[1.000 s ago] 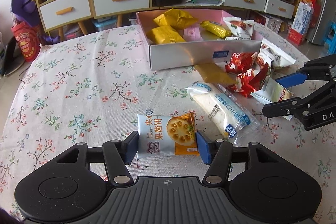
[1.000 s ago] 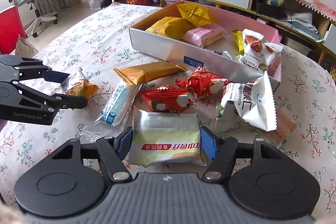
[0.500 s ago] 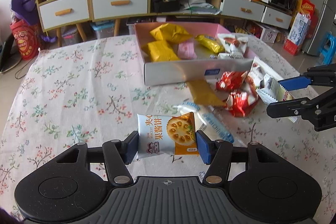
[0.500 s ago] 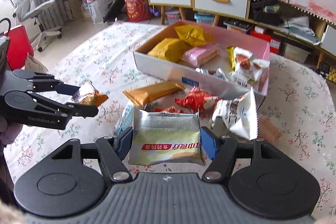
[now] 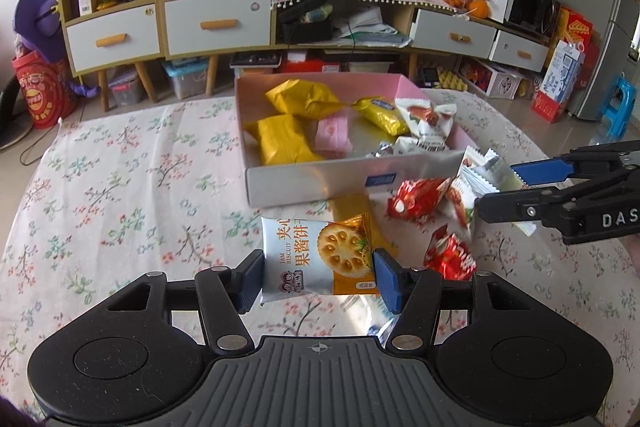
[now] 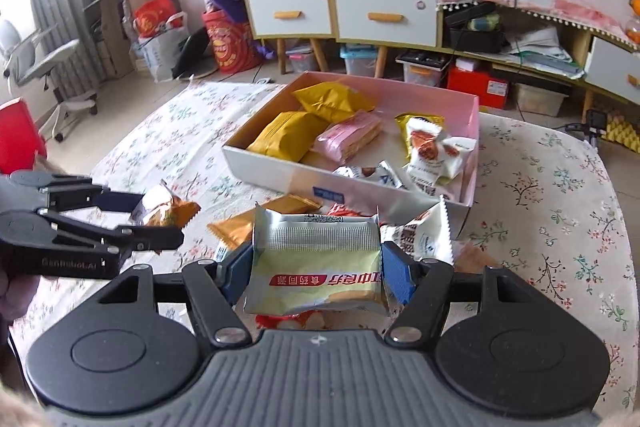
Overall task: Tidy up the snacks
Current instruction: 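Carry both packets into the pink box and open both tools to release them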
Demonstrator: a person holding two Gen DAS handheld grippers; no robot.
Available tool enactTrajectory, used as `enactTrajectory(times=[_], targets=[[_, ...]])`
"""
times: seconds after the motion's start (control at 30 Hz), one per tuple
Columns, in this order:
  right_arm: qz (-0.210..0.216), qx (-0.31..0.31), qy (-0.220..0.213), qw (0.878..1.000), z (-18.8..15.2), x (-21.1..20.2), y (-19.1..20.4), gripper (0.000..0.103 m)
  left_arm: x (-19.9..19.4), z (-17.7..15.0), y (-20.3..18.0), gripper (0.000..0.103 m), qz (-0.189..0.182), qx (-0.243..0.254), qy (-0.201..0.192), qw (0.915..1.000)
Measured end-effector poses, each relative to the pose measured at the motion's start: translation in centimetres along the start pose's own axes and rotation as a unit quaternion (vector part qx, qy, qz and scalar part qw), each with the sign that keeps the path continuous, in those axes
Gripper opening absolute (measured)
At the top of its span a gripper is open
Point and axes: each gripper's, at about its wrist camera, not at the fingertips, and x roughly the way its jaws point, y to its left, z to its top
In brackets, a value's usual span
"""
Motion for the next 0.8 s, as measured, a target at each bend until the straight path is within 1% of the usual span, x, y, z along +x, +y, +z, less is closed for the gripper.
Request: enactTrajectory(times=[0.4,0.57,0.7,0.8], targets=[[-0.005,0.083,-0.029,0.996,1.2,1.2,-2.7,0.065,2.1,2.3,-0.9,0.056,-0.005,-0.02,-0.021,0.9996],[-0.001,0.131,-0.041,0.99,1.9,2.4,-4.0,0.065,3.6,3.5,-1.5,0.056,0.003,-0.015,-0.029,0.9994],[-0.001,0.157,-0.043,0.987,2.4,3.5,-4.5,0.065,4.9,4.6,-1.9,0.056,0.017,-0.005,-0.037,0.9992],[0.004,0.174,-0.049,0.984,3.1,4.2,-4.7,0.065,5.6,5.6,-2.1,0.056,0.017,-0.004,-0.043,0.9989]])
